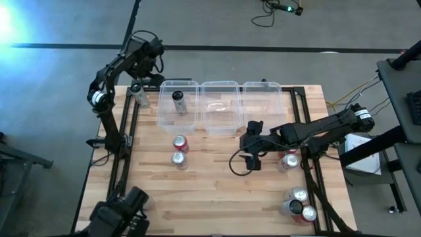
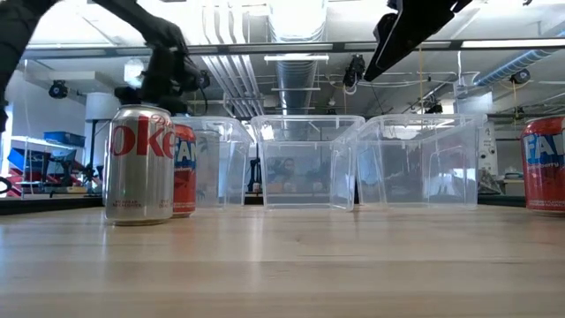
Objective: Sort soda cans
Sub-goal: Put the top pink-white soda can into the left transparent bin
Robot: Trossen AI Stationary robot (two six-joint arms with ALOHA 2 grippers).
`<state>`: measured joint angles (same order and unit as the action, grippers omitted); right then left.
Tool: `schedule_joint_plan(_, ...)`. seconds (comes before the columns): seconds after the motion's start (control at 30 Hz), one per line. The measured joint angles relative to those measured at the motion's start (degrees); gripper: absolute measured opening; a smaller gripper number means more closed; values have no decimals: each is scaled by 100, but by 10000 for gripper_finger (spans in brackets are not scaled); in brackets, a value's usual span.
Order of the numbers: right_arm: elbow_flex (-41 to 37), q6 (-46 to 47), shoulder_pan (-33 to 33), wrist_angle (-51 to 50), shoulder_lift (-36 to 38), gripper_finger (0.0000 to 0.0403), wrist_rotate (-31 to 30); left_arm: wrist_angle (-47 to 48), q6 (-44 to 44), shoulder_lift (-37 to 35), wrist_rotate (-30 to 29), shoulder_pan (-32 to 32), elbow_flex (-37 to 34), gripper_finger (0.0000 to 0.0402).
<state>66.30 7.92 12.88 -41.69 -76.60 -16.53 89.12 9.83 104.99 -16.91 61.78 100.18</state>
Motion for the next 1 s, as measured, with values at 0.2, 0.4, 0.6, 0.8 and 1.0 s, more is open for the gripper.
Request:
schedule_joint_plan(0.2,-25,-2,0,-2,0,345,0,91,-339,267,-162,29,595,322)
schedule_joint_plan(0.4,-184,31,0,31,0,345,0,86,-1311,362,-163,144,1274,322)
schedule_joint_plan(0.6,-449,327,-2,42,0,345,1,88,-2418,417,-162,160,1500,322)
schedule_joint_plan(0.8,-485,397,0,48,0,345,0,77,-2732,369,-17,161,957,322)
schedule_joint_plan(1.0,-412,192,-2,46,0,345,0,96,-2735,93,-232,160,206,322)
